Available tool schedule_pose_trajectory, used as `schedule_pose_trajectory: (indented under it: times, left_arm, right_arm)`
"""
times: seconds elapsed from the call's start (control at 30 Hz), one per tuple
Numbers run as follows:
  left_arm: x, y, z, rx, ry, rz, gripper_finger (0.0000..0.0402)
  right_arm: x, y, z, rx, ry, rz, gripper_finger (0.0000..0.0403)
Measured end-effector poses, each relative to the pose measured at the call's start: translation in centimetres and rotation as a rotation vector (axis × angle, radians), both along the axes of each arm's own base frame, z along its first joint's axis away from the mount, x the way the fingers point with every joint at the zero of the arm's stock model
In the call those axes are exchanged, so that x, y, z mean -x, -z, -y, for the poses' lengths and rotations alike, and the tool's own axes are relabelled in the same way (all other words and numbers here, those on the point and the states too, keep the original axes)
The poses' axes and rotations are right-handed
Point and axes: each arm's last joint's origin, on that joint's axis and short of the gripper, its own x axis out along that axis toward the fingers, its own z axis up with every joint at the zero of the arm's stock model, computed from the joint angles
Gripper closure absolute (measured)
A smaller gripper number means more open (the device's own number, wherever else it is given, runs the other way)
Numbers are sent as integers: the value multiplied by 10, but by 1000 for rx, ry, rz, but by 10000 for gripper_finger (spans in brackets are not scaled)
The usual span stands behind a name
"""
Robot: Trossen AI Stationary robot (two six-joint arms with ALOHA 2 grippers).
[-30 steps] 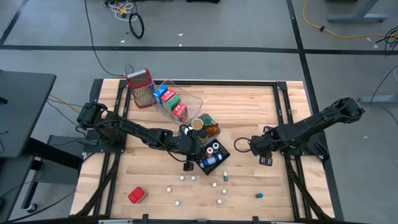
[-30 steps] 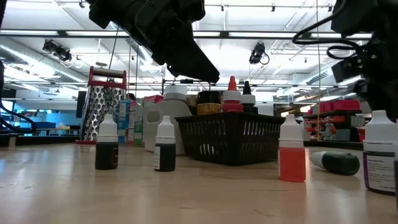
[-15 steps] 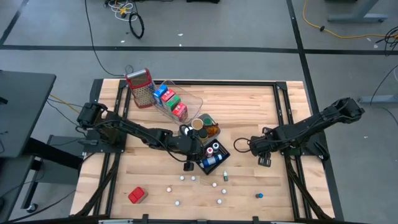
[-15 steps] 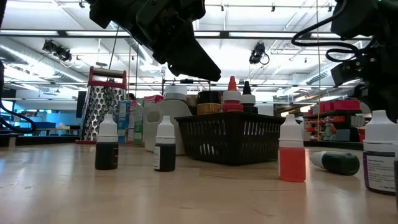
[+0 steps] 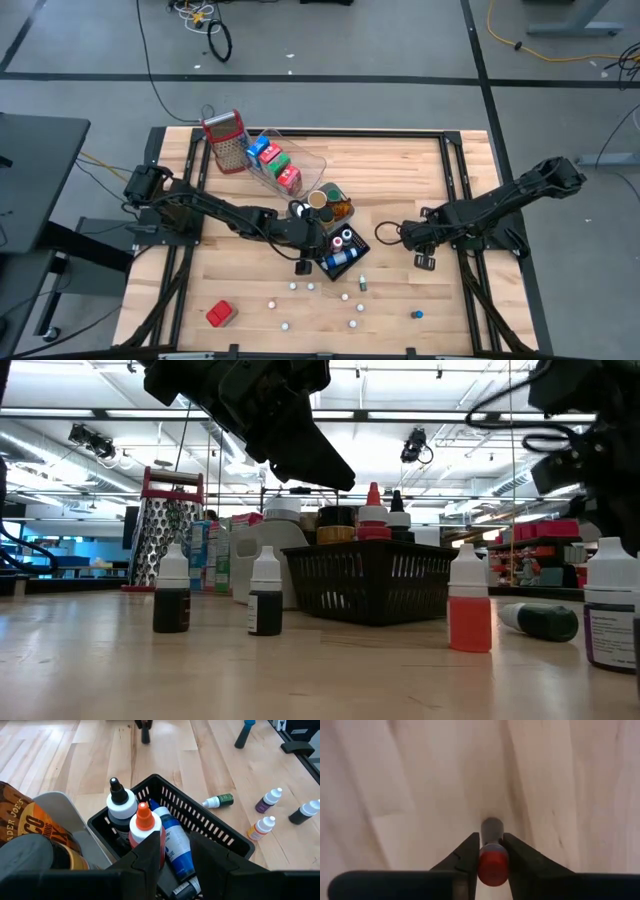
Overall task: Pick & Place Kitchen Items
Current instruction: Put the orange black food coloring into the black bin
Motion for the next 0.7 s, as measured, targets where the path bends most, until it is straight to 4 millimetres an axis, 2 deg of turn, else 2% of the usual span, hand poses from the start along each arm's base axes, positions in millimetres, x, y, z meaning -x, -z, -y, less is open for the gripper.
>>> schedule_pose_trajectory:
  times: [0.17, 0.47, 0.57, 0.7]
  left_arm:
    - [0, 0, 0, -20, 13, 1, 285]
    - [1, -1, 0, -15, 13, 2, 285]
    - [5, -13, 2, -11, 26, 28, 285]
    - [18, -38, -1, -71, 8, 73, 285]
  right_arm:
    - [-18, -25, -7, -57, 16, 130, 320]
    - [-68, -68, -22, -142, -152, 716, 322]
    - [-81, -70, -25, -100, -175, 828, 322]
    - [-102, -54, -31, -45, -225, 870, 322]
